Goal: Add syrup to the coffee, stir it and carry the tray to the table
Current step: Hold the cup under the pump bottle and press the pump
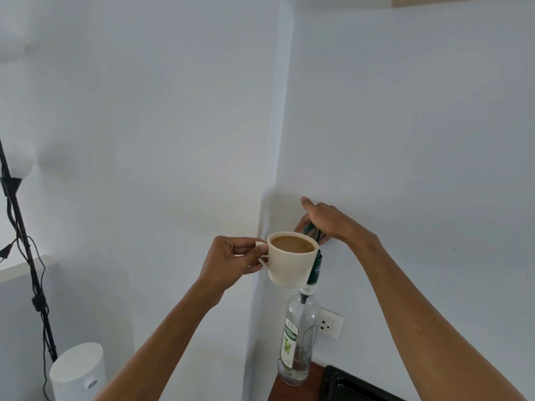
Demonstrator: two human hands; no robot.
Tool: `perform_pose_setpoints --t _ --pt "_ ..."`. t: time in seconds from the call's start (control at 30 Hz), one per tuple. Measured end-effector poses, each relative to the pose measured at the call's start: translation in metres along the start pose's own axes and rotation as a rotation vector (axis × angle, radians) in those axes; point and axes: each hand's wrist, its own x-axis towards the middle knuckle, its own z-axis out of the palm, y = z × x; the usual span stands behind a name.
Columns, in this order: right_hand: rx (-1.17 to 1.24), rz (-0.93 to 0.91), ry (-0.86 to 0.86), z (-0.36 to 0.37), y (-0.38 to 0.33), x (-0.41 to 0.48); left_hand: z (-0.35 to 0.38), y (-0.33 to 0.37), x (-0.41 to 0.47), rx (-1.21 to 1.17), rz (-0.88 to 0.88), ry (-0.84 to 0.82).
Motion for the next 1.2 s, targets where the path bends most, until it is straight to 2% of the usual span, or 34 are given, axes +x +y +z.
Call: perform_pose_setpoints --t 0.33,1.2 --pt "-0.045 0.035 -0.037 -0.011 -0.014 -0.003 0.002 0.002 -0.005 -0.013 0.011 0.01" --pt "-0.022 -0.06 0.11 0.005 -0.001 -0.007 0.003 0.003 -0.003 0.002 0.03 0.006"
